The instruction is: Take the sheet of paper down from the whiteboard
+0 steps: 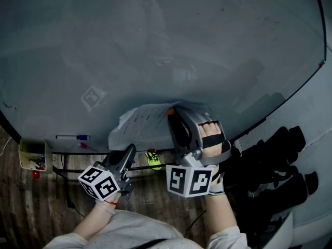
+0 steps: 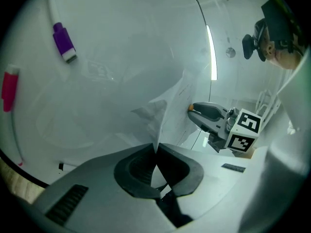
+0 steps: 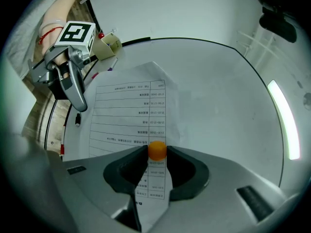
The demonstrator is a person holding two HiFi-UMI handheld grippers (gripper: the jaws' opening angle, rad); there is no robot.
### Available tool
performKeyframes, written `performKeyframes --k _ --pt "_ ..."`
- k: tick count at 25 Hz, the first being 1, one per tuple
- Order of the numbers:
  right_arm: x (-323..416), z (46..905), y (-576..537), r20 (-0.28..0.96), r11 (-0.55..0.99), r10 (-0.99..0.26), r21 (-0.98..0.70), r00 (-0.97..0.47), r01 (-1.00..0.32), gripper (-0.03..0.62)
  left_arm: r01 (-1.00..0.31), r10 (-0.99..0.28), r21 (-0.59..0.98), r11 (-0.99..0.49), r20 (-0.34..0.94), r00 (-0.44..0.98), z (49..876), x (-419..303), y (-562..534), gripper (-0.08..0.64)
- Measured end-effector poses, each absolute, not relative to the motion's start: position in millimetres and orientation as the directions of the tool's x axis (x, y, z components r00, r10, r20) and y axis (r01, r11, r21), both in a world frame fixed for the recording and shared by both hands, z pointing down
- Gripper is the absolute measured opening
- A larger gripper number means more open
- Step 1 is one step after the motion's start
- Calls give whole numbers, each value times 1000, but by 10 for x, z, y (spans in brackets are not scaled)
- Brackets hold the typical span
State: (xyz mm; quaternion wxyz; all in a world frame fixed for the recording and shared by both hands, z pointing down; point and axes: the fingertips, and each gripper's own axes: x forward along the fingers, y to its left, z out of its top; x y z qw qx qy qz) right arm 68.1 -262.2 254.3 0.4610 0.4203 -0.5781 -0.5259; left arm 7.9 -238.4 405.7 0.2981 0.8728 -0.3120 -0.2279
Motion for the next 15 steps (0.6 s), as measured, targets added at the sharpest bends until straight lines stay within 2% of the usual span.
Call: performKeyframes --k 15 --pt "681 2557 -2648 99 103 -968 995 -228 -4 132 -412 -695 687 -599 -192 693 4152 55 -2335 14"
